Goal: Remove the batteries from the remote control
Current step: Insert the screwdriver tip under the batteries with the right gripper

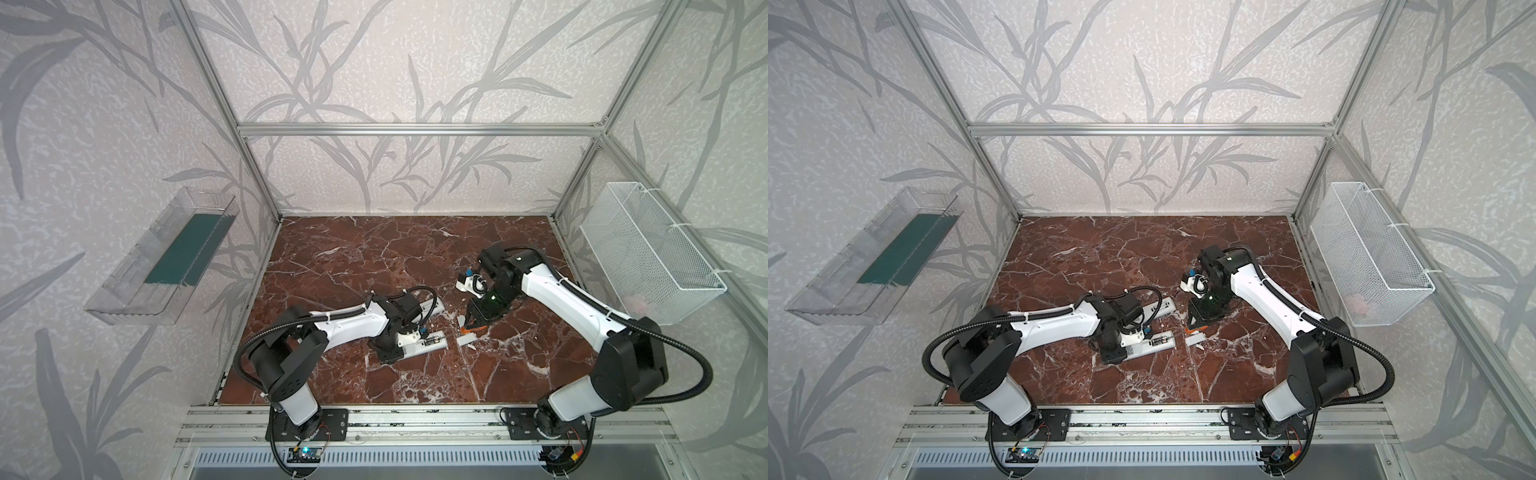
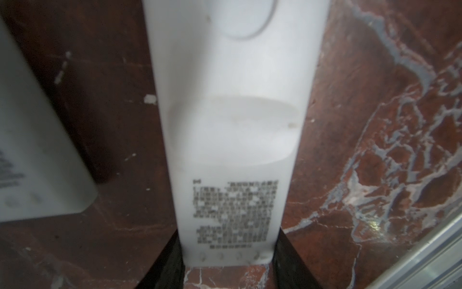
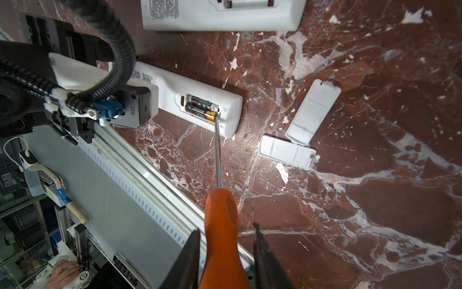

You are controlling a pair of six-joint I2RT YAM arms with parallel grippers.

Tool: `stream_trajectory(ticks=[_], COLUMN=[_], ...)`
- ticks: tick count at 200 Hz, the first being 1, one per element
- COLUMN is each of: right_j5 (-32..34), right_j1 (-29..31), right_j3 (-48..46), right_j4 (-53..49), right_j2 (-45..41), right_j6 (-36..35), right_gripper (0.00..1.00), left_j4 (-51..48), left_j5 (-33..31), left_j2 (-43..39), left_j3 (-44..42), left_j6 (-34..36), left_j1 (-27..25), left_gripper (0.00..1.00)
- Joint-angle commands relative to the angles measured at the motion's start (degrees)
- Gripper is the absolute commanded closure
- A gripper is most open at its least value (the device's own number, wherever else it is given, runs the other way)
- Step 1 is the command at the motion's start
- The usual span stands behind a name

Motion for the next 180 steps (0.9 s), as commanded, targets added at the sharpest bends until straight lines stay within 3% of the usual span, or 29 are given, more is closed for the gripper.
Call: stream_trajectory(ticks=[1, 112, 180], right_j5=[-1.9, -12.4, -12.9], right_j1=[0.5, 0.7, 0.7], right_j3=[-0.8, -2.6, -2.6], right_j4=[0.3, 5.7, 5.8], right_j2=[0.3, -2.6, -4.8], right_j6=[0.4, 3.0, 3.9], right_gripper=[1.0, 1.0, 1.0], left_j4=[-3.0, -3.1, -3.6], left_j5=[3.7, 3.9, 4.5], left_j2=[1.6, 1.8, 2.6], left_j3=[0.2, 0.2, 0.2], left_j6=[2.1, 2.1, 1.7], left_j1=[-1.0, -1.2, -1.2], left_gripper=[0.72, 0.72, 0.73])
